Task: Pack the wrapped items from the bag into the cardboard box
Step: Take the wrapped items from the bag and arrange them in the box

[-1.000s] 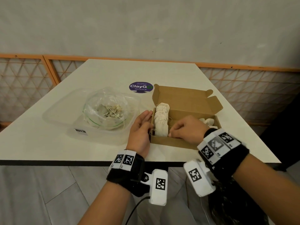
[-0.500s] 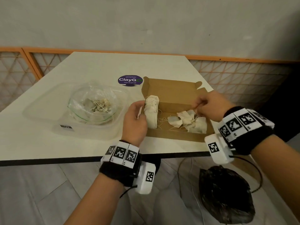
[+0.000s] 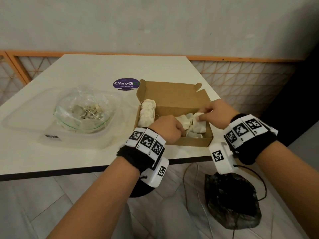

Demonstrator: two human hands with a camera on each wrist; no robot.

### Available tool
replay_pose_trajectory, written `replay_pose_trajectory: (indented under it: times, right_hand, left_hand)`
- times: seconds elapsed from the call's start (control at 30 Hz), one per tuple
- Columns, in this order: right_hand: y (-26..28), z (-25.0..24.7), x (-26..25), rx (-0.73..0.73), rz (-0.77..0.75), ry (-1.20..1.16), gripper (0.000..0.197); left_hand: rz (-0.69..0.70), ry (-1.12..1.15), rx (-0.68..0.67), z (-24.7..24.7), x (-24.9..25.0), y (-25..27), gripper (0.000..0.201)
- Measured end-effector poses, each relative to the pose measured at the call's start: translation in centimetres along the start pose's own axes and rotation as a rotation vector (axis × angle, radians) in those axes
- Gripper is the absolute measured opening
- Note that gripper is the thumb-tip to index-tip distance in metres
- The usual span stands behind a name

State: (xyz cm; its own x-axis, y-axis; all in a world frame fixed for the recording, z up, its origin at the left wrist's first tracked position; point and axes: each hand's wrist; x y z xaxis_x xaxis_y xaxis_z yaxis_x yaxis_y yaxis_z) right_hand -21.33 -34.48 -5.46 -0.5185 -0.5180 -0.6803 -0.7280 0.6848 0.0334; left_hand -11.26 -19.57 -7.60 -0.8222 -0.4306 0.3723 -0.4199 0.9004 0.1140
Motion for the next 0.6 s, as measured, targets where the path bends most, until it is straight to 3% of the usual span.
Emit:
replay_pose_trajectory:
  times: [0.1, 0.2, 0.33, 0.47, 0.6]
  right_hand:
    - [0.2, -0.8, -0.3, 0.018, -0.006, -0.201, 0.014]
    - [0.4, -1.1, -0.6, -0.013, 0.013, -0.458, 0.005]
    - [0.5, -1.2, -0.7, 0.0, 0.005, -0.564, 0.003]
    - [0.7, -1.2, -0.7, 0.009, -0.068, -0.549, 0.015]
    - [0.7, -0.9, -1.0, -0.01, -0.129, -0.472, 0.02]
  left_hand:
    - [-0.058, -0.02, 0.003, -0.1, 0.1, -0.2, 0.03]
    - [-0.109, 0.072, 0.147, -0.2, -0.3, -0.3, 0.025]
    - [-0.128, 0.333, 0.335, -0.9, -1.1, -0.3, 0.03]
    - [-0.145, 0.69, 0.322, -1.9, -1.9, 0.1, 0.039]
    - [-0.139, 0.743, 0.261, -2.4, -2.2, 0.1, 0.014]
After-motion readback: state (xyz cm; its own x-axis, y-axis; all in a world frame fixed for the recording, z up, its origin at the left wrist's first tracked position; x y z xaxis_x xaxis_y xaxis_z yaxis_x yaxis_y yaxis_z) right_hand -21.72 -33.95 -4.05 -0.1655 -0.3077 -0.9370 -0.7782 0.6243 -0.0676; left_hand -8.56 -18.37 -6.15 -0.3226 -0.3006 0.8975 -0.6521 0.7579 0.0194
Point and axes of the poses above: each hand's wrist, its own y-axis away from the middle knuckle, its own z-axis out of the palm, x = y × z, and after that the axes turned 15 degrees about -y, right-handed
